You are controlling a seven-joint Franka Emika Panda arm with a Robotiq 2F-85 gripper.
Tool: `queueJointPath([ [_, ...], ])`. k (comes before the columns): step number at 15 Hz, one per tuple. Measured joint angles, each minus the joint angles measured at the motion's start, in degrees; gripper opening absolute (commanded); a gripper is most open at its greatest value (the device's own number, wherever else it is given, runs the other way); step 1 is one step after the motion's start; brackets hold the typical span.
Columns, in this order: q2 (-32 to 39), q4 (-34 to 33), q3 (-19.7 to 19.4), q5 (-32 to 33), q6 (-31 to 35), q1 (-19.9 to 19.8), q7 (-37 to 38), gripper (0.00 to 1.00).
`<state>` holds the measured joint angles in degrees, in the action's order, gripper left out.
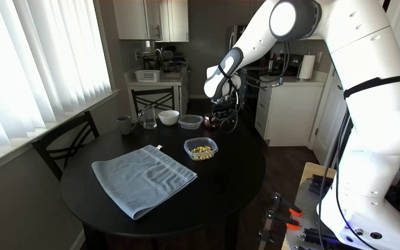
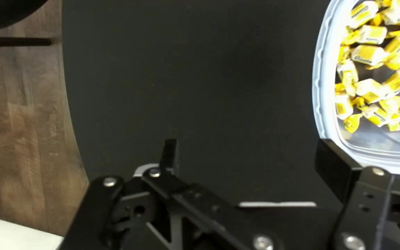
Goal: Put the contents of the lunchbox on the towel
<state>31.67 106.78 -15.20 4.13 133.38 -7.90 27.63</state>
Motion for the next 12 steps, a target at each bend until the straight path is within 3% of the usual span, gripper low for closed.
queueJointPath([
  [7, 8.66, -11.78, 1.99, -2.31, -1.89, -5.48, -12.97, 1.0],
  [12, 8.97, -13.24, 5.86, -6.19, -6.15, -8.52, -22.67, 1.0],
])
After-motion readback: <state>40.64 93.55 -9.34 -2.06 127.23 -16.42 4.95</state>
